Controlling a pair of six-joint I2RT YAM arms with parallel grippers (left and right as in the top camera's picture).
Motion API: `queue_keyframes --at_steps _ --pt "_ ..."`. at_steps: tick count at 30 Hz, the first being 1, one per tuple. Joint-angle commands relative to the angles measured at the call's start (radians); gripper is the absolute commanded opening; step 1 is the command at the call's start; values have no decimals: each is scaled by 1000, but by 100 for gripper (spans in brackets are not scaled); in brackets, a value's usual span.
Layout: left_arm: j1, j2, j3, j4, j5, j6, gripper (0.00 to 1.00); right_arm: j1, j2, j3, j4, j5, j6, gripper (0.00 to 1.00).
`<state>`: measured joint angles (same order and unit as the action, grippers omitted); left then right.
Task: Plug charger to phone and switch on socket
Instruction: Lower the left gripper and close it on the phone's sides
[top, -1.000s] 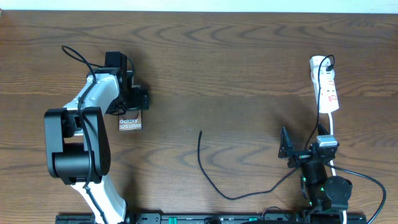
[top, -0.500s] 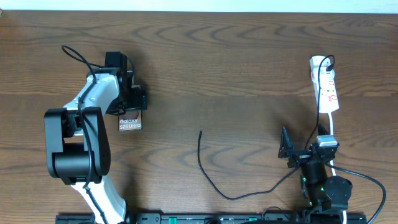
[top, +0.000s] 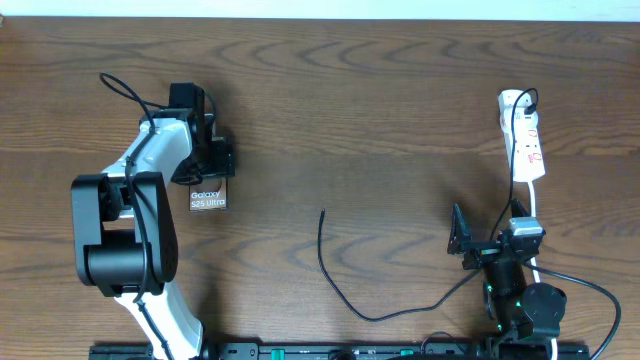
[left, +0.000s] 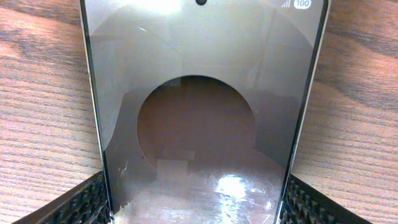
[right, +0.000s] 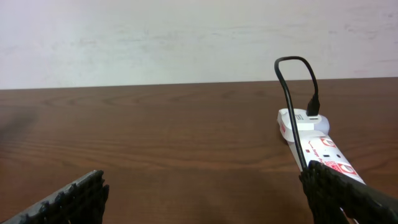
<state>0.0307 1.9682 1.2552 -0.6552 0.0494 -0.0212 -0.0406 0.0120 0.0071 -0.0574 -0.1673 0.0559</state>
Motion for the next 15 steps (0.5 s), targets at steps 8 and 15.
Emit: queue_keyframes --at_steps 8,15 --pt "-2 24 -4 -9 -9 14 76 10 -5 -2 -4 4 -12 99" --pt "-2 24 -4 -9 -9 14 74 10 -5 -2 -4 4 -12 99"
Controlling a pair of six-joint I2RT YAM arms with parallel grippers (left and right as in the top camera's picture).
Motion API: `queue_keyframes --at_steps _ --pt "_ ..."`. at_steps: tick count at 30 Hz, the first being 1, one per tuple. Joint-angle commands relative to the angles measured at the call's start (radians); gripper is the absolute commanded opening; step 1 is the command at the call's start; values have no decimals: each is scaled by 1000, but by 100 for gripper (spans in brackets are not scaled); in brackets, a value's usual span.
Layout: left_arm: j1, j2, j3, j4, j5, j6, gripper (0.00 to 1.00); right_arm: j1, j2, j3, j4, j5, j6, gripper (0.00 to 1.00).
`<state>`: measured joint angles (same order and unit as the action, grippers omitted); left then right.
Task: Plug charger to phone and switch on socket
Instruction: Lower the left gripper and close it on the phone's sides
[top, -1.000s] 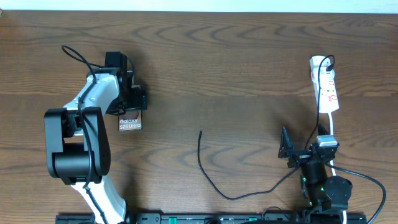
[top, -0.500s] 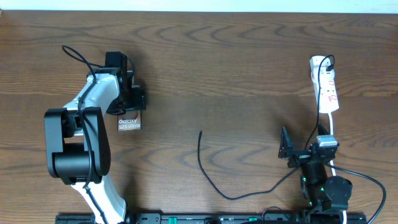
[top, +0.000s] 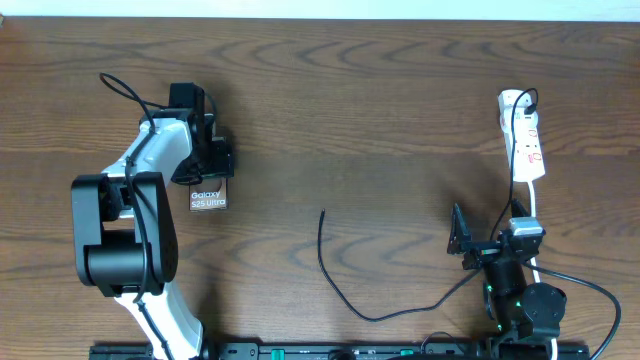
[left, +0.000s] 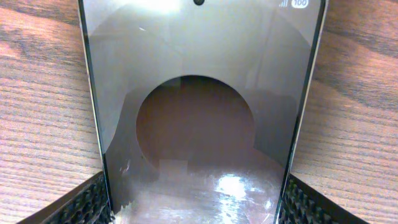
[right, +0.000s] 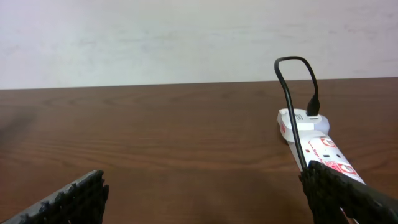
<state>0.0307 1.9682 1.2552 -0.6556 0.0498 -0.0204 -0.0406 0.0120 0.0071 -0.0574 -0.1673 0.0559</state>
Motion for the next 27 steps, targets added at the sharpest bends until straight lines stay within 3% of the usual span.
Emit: queue_keyframes --at_steps 1,16,27 --pt "-2 24 -4 -8 -10 13 73 10 -5 -2 -4 4 -12 99" --pt "-2 24 -4 -8 -10 13 69 10 -5 -2 -4 4 -12 99" --pt "-2 24 -4 -8 -10 13 59 10 -5 -2 -4 4 -12 99"
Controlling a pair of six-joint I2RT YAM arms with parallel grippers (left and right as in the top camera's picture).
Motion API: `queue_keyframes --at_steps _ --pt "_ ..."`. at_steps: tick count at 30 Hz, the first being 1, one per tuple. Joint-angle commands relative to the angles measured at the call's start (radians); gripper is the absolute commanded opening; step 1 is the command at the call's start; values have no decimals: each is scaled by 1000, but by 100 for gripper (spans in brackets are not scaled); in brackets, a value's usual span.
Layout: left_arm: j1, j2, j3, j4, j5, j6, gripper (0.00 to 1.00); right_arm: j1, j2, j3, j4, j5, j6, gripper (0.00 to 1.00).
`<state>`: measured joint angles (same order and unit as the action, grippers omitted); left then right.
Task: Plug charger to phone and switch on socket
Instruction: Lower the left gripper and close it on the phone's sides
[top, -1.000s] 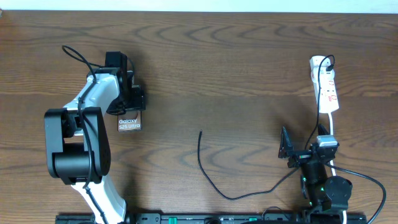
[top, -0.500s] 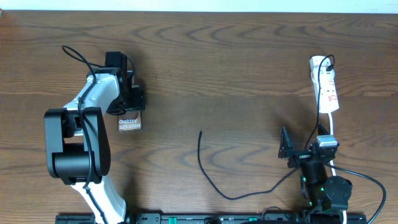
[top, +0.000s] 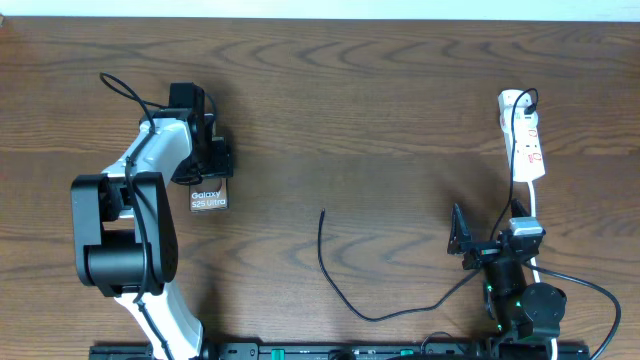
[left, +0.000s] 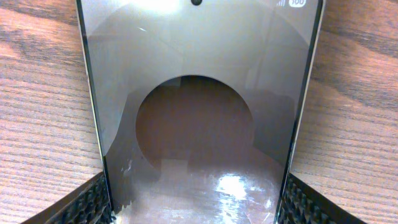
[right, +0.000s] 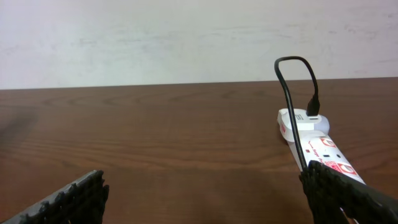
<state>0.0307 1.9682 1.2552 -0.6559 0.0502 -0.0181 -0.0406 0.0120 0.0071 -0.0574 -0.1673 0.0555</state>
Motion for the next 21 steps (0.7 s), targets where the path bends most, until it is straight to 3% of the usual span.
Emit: queue_keyframes --at_steps 1,8,13,15,21 --pt "-2 24 -4 -8 -10 10 57 10 -5 -2 -4 4 -12 99" --pt "-2 24 -4 -8 -10 10 36 10 -5 -2 -4 4 -12 99" --pt "-2 24 -4 -8 -10 10 12 10 -5 -2 -4 4 -12 99" --pt "-2 24 -4 -8 -10 10 8 10 -5 -2 -4 4 -12 99" --pt "-2 23 6 -8 -10 10 8 10 -5 -2 -4 4 -12 99"
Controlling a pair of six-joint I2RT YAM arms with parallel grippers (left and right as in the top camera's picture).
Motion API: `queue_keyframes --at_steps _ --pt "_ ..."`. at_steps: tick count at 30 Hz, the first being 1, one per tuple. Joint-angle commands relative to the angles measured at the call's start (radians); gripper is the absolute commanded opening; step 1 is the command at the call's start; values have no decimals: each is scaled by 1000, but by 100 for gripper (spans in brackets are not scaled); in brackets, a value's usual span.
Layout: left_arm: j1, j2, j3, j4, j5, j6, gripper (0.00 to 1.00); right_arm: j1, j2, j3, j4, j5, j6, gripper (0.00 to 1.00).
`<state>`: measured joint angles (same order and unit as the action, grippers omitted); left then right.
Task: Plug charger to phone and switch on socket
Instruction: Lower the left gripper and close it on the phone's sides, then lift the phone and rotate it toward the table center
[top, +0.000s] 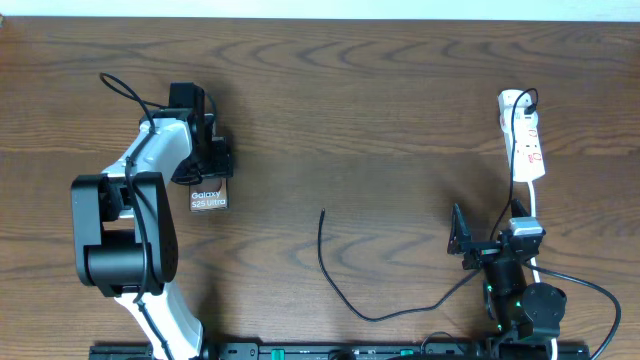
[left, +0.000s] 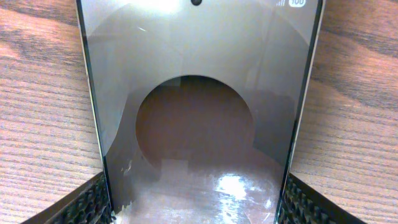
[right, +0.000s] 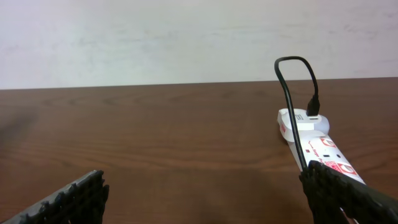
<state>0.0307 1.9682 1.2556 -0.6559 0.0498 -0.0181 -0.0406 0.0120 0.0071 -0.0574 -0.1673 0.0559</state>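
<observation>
The phone (top: 208, 197), its screen marked Galaxy S25 Ultra, lies at the left of the table. My left gripper (top: 206, 168) is shut on it. In the left wrist view the glossy phone (left: 196, 93) fills the gap, and both fingers (left: 93, 199) press its long edges. The black charger cable (top: 340, 290) lies loose, its free end (top: 322, 213) mid-table. It runs to the white power strip (top: 522, 135) at the right. My right gripper (right: 208, 196) is open and holds nothing, low beside the power strip (right: 320, 146).
The cable's plug (right: 313, 112) sits in the far end of the strip. The strip's own white lead runs back past the right arm's base (top: 520, 300). The left arm (top: 120, 230) lies along the table's left side.
The phone sat between my left fingers at every moment. In the left wrist view its top edge stands slightly higher than at the oldest moment. The right gripper stayed open by the power strip, and the cable lay unmoved.
</observation>
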Motion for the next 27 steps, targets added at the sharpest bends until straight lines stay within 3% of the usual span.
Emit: queue_keyframes --at_steps 1,17,22,27 --pt "-2 23 9 -8 -10 10 8 10 -5 -2 -4 4 -12 99" --pt "-2 -167 36 -35 -6 10 7 10 -5 -2 -4 4 -12 99" --pt "-2 -256 36 -35 70 5 7 10 -5 -2 -4 4 -12 99" --pt "-1 -337 36 -39 158 -100 7 10 -5 -2 -4 4 -12 99"
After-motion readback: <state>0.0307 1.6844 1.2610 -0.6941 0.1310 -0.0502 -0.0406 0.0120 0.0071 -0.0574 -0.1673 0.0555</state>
